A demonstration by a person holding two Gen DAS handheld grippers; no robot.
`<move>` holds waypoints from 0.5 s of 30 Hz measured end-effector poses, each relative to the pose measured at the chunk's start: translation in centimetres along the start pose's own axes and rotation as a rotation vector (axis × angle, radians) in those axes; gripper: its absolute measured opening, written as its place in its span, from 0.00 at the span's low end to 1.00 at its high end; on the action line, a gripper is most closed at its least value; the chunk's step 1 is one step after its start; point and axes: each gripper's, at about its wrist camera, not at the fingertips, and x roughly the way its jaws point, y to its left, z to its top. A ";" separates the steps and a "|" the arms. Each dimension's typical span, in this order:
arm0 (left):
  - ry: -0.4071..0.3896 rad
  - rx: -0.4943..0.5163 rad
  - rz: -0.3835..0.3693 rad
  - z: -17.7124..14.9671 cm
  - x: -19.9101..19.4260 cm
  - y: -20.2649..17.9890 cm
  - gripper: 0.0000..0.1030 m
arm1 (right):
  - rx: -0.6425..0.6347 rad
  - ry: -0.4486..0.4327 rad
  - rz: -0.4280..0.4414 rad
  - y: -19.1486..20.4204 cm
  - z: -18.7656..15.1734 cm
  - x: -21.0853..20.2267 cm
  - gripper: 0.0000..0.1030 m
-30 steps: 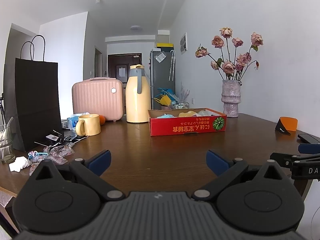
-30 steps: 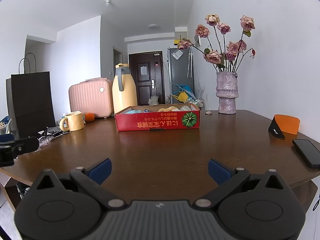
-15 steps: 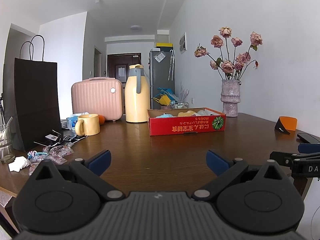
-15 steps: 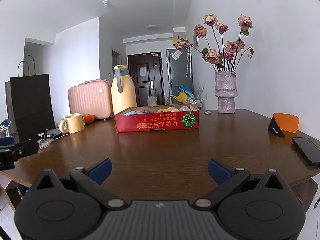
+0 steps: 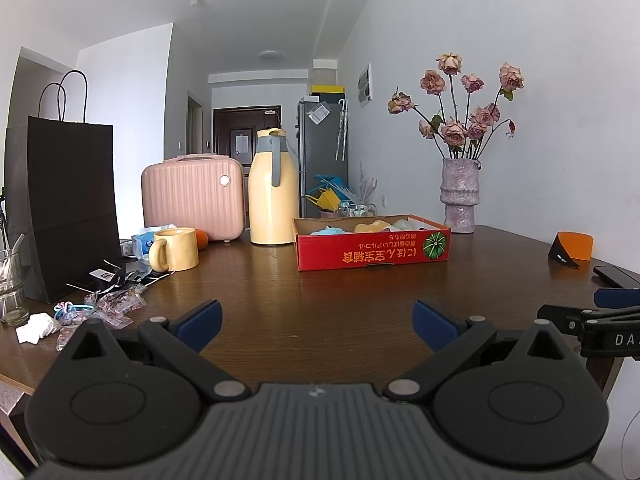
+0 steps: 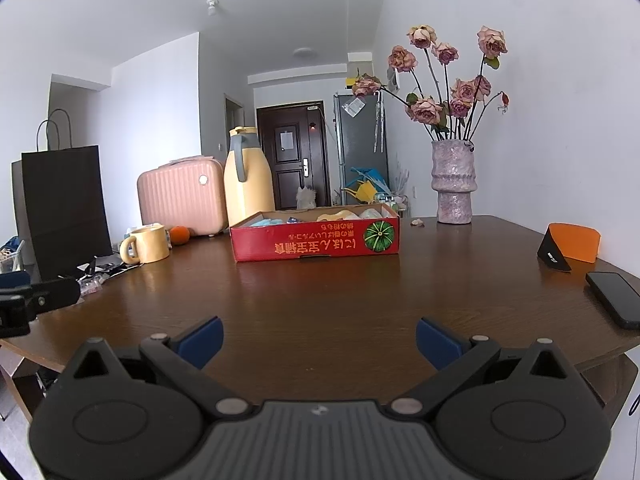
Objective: Organize soft objects
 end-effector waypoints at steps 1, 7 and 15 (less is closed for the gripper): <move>0.000 -0.001 0.001 0.0 0.0 0.0 1.00 | 0.001 -0.001 -0.002 0.0 0.0 0.0 1.00; 0.000 -0.003 0.001 0.0 0.0 0.0 1.00 | -0.002 -0.001 0.000 0.1 -0.1 0.0 1.00; 0.007 0.003 -0.006 0.1 0.0 -0.4 1.00 | 0.004 -0.003 -0.001 0.0 -0.1 -0.1 1.00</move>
